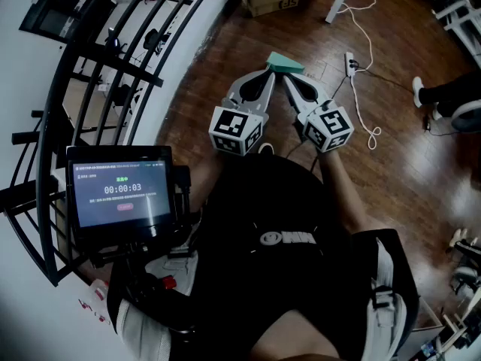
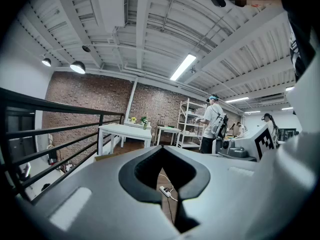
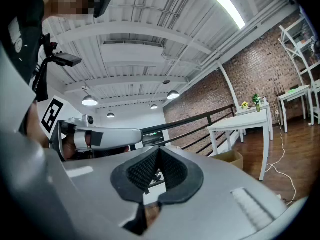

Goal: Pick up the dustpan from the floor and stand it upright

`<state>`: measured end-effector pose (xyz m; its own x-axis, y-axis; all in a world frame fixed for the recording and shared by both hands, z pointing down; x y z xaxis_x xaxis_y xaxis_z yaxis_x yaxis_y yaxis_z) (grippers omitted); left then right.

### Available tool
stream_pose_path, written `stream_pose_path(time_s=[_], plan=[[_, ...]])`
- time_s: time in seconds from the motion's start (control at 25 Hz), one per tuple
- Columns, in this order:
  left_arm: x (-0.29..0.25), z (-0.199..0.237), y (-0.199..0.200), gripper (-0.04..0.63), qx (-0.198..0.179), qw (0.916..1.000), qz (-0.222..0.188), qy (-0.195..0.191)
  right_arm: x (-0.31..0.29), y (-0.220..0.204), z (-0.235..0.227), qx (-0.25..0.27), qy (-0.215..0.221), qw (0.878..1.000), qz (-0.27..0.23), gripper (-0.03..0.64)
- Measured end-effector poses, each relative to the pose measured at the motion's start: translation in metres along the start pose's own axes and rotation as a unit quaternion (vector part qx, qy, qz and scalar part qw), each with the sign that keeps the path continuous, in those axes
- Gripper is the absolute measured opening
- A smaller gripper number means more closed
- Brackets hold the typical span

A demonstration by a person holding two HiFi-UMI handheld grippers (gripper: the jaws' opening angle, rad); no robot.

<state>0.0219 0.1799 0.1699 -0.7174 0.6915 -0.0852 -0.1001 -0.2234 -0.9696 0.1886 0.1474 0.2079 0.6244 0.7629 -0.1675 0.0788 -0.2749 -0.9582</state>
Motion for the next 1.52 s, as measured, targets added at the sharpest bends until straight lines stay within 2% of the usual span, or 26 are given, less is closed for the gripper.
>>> stream_pose_path(time_s=[0.24, 0.56, 0.64, 0.72, 0.88, 0.92, 1.0, 1.08, 1.12, 1.32, 1.4, 1.52], plan=[[-0.003, 0.015, -0.003, 0.018, 0.002, 1.0, 0.001, 0.0, -0.009, -0.001, -0.009, 0.006, -0.003, 1.0, 0.008, 0.005], [-0.002, 0.037, -0.026, 0.018, -0.018, 0.9944, 0.104, 0.008, -0.021, -0.019, -0.011, -0.023, 0.014, 0.999, 0.043, 0.005], [0.008, 0.06, -0.039, 0.018, 0.003, 0.9937, 0.111, 0.014, -0.044, -0.037, -0.009, -0.029, 0.012, 0.997, 0.072, 0.005], [0.022, 0.096, -0.066, 0.018, 0.044, 0.9919, 0.117, 0.023, -0.079, -0.073, -0.007, -0.028, -0.002, 0.991, 0.128, 0.005], [0.046, 0.143, -0.136, 0.02, 0.14, 0.9803, 0.135, 0.034, -0.114, -0.153, -0.009, -0.032, -0.026, 0.969, 0.243, 0.006], [0.05, 0.15, -0.148, 0.02, 0.157, 0.977, 0.139, 0.036, -0.118, -0.166, -0.009, -0.033, -0.028, 0.965, 0.26, 0.008], [0.057, 0.166, -0.172, 0.061, 0.184, 0.9712, 0.147, 0.034, -0.13, -0.192, -0.01, -0.039, -0.03, 0.958, 0.282, 0.014], [0.06, 0.185, -0.206, 0.048, 0.213, 0.9649, 0.15, 0.036, -0.148, -0.235, -0.019, -0.053, -0.027, 0.949, 0.309, 0.024], [0.062, 0.193, -0.227, 0.018, 0.226, 0.961, 0.154, 0.038, -0.156, -0.263, -0.024, -0.068, -0.025, 0.941, 0.33, 0.038], [0.074, 0.202, -0.315, 0.018, 0.262, 0.9393, 0.207, 0.079, -0.157, -0.409, -0.05, -0.186, 0.005, 0.879, 0.439, 0.094], [0.076, 0.206, -0.339, 0.018, 0.266, 0.9353, 0.21, 0.103, -0.159, -0.465, -0.067, -0.232, 0.012, 0.863, 0.448, 0.098], [0.073, 0.216, -0.373, 0.018, 0.262, 0.9344, 0.206, 0.125, -0.179, -0.542, -0.102, -0.292, 0.001, 0.846, 0.447, 0.168]])
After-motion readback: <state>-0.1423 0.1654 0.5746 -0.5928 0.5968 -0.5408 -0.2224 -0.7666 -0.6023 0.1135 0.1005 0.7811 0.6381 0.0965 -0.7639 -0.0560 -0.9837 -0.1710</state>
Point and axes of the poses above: the fingertips, and each gripper's own axes: x backward along the fingers, z to its left, y out of its top, the point moved 10 cm from there along x, backward along the fingers, and after that the axes turned 15 degrees about -y, right-handed, at the moved point
